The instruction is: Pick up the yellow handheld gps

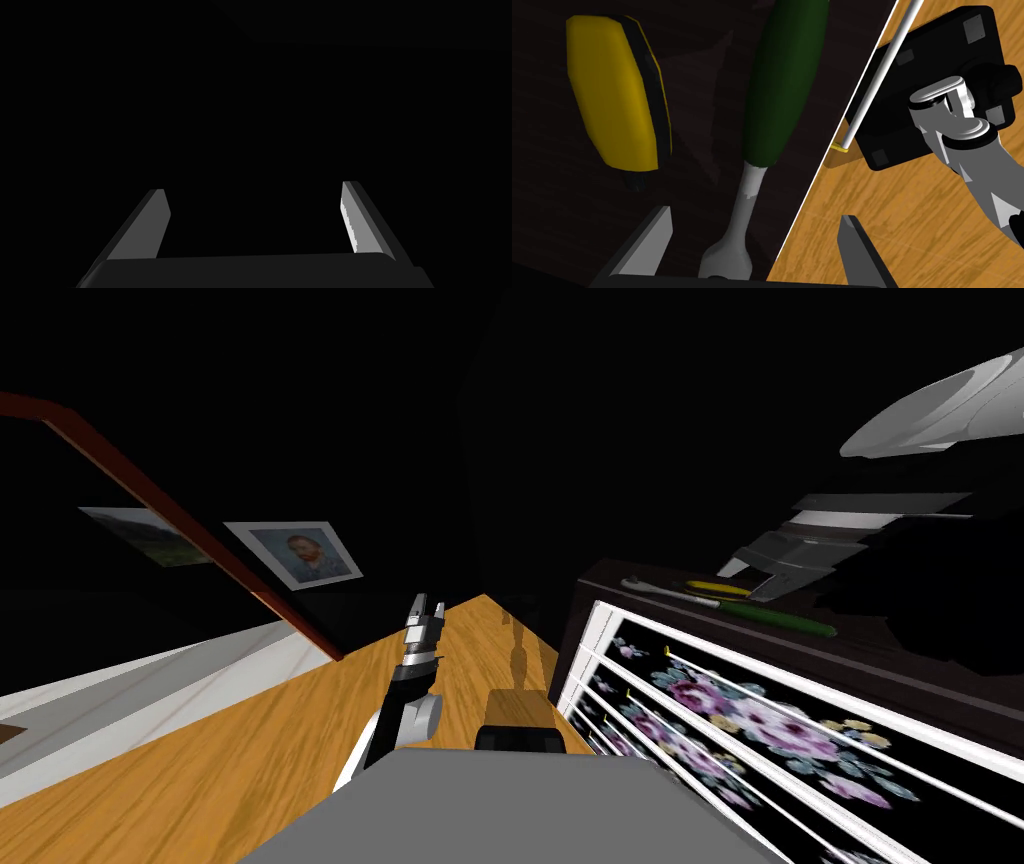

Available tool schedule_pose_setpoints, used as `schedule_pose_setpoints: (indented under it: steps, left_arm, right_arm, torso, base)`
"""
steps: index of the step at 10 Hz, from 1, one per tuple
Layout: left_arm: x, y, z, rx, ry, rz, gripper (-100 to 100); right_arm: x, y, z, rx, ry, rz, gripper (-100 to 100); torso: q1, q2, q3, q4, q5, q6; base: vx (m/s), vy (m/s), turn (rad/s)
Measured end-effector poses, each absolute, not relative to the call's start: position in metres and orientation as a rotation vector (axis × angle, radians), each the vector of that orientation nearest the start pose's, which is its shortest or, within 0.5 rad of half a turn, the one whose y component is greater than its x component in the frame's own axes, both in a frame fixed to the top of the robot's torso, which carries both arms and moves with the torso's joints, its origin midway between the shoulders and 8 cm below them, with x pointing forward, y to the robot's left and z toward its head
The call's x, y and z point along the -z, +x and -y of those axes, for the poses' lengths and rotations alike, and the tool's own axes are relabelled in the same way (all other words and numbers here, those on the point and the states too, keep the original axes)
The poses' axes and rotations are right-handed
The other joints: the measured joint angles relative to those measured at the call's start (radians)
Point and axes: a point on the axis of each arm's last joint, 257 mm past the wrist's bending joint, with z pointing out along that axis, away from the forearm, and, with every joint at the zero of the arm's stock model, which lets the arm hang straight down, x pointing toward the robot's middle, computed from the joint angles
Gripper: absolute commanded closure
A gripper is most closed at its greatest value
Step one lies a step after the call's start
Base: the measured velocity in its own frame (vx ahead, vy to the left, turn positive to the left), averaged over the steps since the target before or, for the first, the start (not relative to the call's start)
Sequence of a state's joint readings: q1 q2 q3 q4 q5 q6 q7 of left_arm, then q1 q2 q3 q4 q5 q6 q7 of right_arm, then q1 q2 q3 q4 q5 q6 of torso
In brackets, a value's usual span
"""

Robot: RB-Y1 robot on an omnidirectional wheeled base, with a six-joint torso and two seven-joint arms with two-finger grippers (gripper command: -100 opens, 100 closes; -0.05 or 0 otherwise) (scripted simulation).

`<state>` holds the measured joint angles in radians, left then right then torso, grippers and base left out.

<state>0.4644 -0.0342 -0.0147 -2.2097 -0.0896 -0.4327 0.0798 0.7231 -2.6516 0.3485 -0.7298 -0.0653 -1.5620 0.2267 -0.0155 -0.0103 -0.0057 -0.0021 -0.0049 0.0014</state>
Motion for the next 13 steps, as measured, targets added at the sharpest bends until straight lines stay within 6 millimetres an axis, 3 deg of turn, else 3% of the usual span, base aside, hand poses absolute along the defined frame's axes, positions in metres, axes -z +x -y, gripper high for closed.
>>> schedule_pose_setpoints:
  steps: [3,5,6,7,10,11,13]
  left_arm:
    - [0.009,0.373,-0.268,1.321,-0.748,-0.686,0]
    - [0.009,0.373,-0.268,1.321,-0.748,-0.686,0]
    - [0.009,0.373,-0.268,1.321,-0.748,-0.686,0]
    - [0.009,0.373,-0.268,1.322,-0.748,-0.686,0]
    - [0.009,0.373,-0.268,1.322,-0.748,-0.686,0]
    - [0.009,0.373,-0.268,1.322,-0.748,-0.686,0]
    - [0.009,0.373,-0.268,1.322,-0.748,-0.686,0]
  right_arm:
    - [-0.056,0.352,0.557,0.088,-1.425,-2.685,-100]
    - [-0.040,0.343,0.557,0.029,-1.414,-2.747,-100]
    - [-0.039,0.342,0.557,0.023,-1.412,-2.751,0]
    - [-0.039,0.342,0.557,0.023,-1.412,-2.750,-100]
    - [-0.022,0.335,0.574,0.026,-1.390,-2.757,-100]
    - [-0.021,0.335,0.575,0.030,-1.389,-2.756,100]
    - [-0.021,0.335,0.575,0.028,-1.388,-2.758,100]
  torso:
    - [0.003,-0.001,-0.001,0.000,0.000,0.000]
    - [0.006,0.002,0.001,0.001,0.001,0.001]
    - [0.012,0.004,0.002,0.001,0.002,0.001]
    - [0.016,0.005,0.003,0.002,0.003,0.001]
    - [0.021,0.008,0.005,0.002,0.005,0.001]
    - [0.020,0.008,0.005,0.002,0.005,0.001]
    - [0.018,0.007,0.004,0.002,0.004,0.001]
  base:
    - [0.077,-0.198,0.190]
    - [0.025,-0.096,0.044]
    - [0.004,-0.013,0.000]
    - [-0.012,0.022,0.086]
    - [-0.025,0.035,0.035]
    - [0.000,0.000,0.000]
    - [0.000,0.000,0.000]
